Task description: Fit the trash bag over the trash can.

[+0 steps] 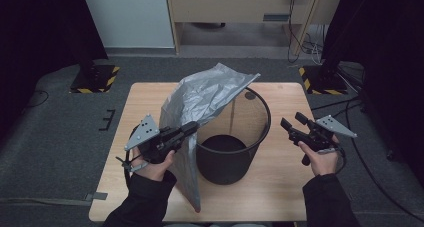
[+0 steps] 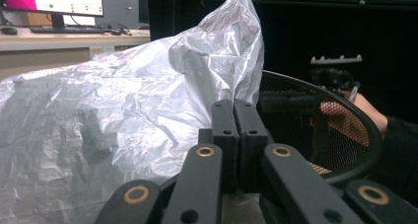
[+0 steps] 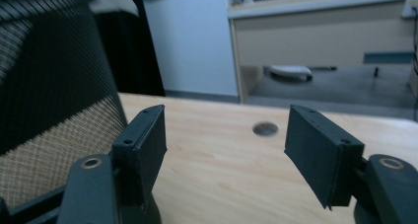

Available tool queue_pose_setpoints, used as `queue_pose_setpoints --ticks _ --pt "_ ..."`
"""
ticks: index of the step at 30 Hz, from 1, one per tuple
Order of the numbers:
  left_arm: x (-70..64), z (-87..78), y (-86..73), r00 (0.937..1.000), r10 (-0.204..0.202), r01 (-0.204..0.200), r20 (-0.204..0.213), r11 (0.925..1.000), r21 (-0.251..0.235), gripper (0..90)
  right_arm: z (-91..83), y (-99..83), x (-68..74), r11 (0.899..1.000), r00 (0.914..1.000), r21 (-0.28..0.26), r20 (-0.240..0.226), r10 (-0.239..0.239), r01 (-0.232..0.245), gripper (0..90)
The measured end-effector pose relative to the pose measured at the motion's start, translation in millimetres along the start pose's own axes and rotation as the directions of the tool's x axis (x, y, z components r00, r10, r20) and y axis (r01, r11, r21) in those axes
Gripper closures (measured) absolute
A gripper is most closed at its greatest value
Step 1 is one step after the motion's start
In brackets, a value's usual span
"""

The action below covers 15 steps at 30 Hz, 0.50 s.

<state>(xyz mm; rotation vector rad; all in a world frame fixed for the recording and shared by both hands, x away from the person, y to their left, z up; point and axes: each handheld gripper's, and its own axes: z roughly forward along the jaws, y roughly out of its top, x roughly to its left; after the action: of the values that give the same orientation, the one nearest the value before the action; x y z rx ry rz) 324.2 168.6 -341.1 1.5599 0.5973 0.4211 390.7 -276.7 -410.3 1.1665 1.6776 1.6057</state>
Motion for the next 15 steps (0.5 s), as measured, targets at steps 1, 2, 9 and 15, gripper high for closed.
queue_pose_setpoints --ticks 1,2,9,15 --pt "-0.1 0.4 -0.2 1.0 0.0 0.0 0.002 1.0 0.003 88.4 -0.7 3.9 2.0 1.0 0.9999 -0.011 -0.011 0.001 -0.001 32.1" --pt "-0.1 0.9 -0.4 1.0 0.001 -0.001 0.006 1.0 0.006 88.4 -1.0 8.0 3.6 1.0 0.9998 -0.026 -0.02 -0.001 0.0 32.5" --pt "-1.7 2.9 -1.0 0.9997 0.011 -0.012 0.022 0.9998 0.018 88.2 1.0 38.9 18.7 0.995 0.9967 -0.098 -0.081 -0.003 -0.005 32.9" --pt "-4.1 4.6 -1.1 0.9991 0.012 -0.013 0.04 0.9997 0.019 88.4 5.5 60.3 32.1 0.989 0.9902 -0.148 -0.139 -0.016 -0.005 33.6"
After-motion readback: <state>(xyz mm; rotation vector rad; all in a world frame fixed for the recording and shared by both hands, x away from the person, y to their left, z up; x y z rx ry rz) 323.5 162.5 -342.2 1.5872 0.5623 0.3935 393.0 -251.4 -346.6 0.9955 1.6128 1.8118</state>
